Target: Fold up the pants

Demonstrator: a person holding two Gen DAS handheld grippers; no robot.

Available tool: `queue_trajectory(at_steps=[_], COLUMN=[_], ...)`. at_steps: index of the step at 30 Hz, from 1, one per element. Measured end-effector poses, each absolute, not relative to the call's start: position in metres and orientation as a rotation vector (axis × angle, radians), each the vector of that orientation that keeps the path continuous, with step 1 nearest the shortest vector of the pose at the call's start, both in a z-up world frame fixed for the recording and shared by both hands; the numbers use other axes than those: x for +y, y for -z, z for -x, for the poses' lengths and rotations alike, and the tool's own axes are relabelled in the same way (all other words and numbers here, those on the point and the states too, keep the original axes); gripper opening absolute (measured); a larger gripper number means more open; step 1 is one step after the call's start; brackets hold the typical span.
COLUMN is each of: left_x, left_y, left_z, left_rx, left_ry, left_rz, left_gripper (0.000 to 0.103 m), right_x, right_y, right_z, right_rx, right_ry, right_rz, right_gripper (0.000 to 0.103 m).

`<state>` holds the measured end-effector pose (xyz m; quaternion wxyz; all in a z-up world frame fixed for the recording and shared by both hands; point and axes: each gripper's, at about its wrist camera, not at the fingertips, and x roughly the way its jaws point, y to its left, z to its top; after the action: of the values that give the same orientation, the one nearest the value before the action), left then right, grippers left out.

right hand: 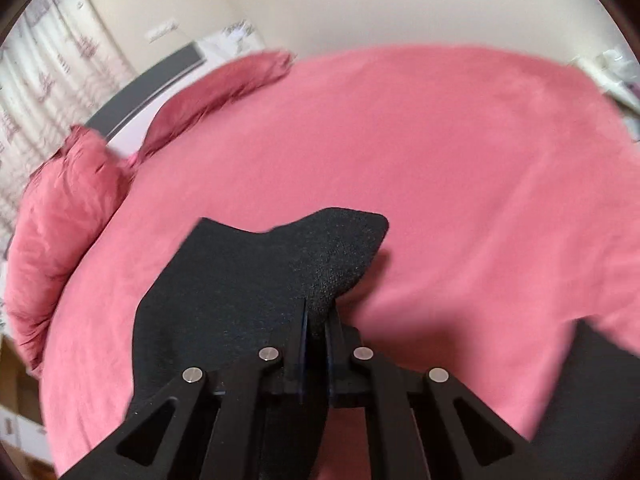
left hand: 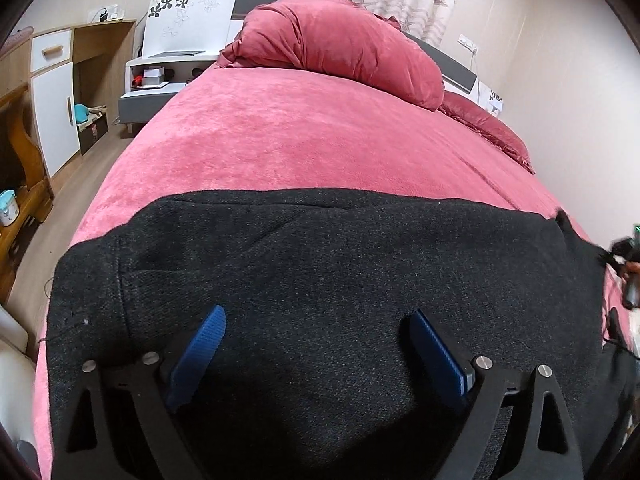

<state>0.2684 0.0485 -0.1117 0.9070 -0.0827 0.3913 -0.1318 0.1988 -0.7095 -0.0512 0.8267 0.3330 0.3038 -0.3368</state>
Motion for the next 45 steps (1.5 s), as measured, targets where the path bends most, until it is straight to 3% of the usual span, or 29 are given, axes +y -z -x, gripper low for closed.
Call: queue_trajectory(at_steps=[6, 7, 8, 10, 14, 20, 27, 37, 45], left_x=[0.048, 0.047, 0.047, 0.046, 0.042, 0.027, 0.075, 0.167, 0.162], left_y=[0.113, 0.113, 0.113, 0.113, 0.112, 0.099, 0.071, 0.071, 0.078], left_z=[-0.269, -0.269, -0.269, -0.269, -0.27, -0.256, -0.153, -0.037, -0.043], left_rx=[0.811, 0.812, 0.814, 0.816, 0.828, 0.894, 0.894, 0.857, 0.905], left_ry=[0.28, 0.281, 0.282, 0.285, 0.286, 0.203, 0.221, 0.04, 0.251], left_rz=[0.168, 0.166, 0.165, 0.161, 0.14, 0.007, 0.173, 0.265, 0.377], left_gripper=[0.096, 0.097, 0.097, 0.098, 0.102, 0.102, 0.101, 0.102, 0.101], right_x=[-0.754, -0.756, -0.758, -0.759, -0.742, -0.677, -0.585, -0.438, -0.392], right_y=[0.11, 0.111, 0.109, 0.103, 0.08, 0.062, 0.095, 0.127, 0.133], right_z=[-0.116, -0.102, -0.094, -0.078, -0.037, 0.037, 0.125, 0.101, 0.079], right_rx=[0.739, 0.657, 0.628, 0.6, 0.553, 0.634, 0.646, 0.771, 0.714], right_ry=[0.693, 0.662, 0.667, 0.708, 0.644, 0.585, 0.44, 0.226, 0.208], right_rz=[-0.973, -1.031, -1.054, -1.069, -1.039, -0.886, -1.023, -1.102, -1.154], right_gripper=[0.009, 0.019, 0.036, 0.048, 0.048, 0.048, 0.05, 0.05, 0.051])
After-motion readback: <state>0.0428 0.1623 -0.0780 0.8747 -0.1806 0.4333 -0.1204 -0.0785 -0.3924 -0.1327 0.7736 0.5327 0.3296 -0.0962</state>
